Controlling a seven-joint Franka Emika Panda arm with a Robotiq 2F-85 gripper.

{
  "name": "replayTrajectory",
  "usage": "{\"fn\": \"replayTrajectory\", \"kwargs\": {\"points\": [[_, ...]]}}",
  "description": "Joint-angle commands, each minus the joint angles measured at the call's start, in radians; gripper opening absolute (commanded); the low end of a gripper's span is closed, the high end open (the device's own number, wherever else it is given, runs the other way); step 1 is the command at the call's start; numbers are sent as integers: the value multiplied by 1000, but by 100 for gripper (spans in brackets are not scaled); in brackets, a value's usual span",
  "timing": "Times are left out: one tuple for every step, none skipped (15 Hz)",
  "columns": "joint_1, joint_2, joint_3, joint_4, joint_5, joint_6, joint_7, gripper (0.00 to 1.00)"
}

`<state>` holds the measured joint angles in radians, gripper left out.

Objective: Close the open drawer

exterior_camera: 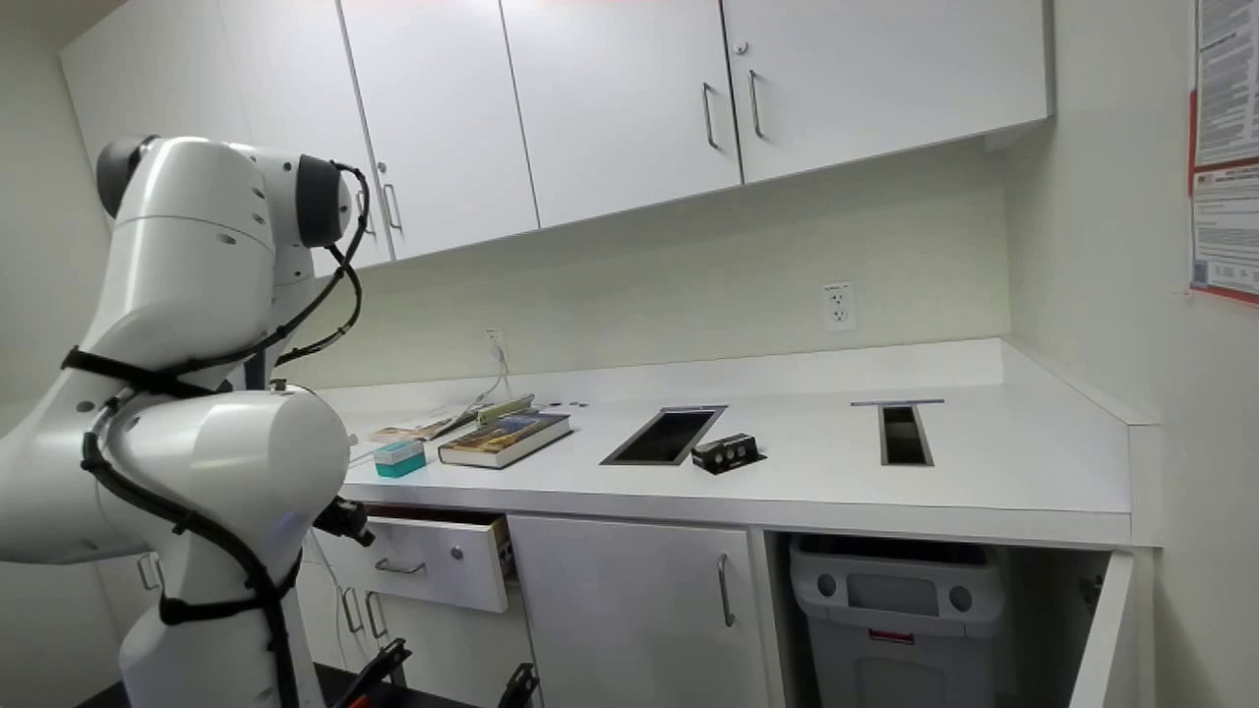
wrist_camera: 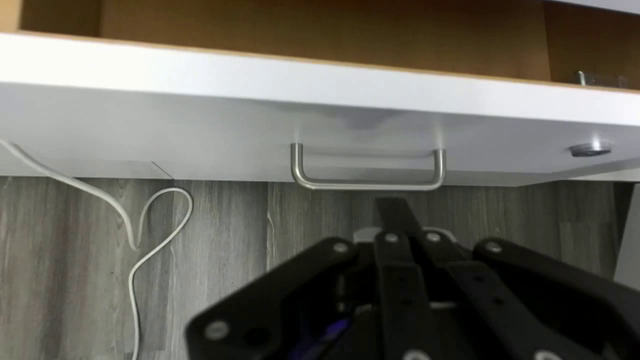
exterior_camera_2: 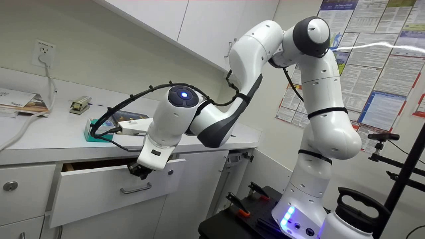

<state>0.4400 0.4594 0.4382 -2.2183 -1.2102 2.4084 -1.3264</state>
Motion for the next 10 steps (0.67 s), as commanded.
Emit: {"fn": "replayTrajectory", "kwargs": {"points": [[54,-162,65,-64,131,-173,54,0],[63,-189,85,-60,171,-227,55,0],[80,-226,99,-58,199,-300,70,0],[91,-256,114,-54,228,-355,74,0],[97,-283,127,-47,254,-405,68,0],[103,-302,138,-40,270,-447,70,1],[104,-320,148,-35,284,-476,57,1],[105,-336,156,-32,296,-496,46,2],[103,-353,162,-34,308,-506,35,3],[103,-366,166,-36,306,-514,40,2]]}}
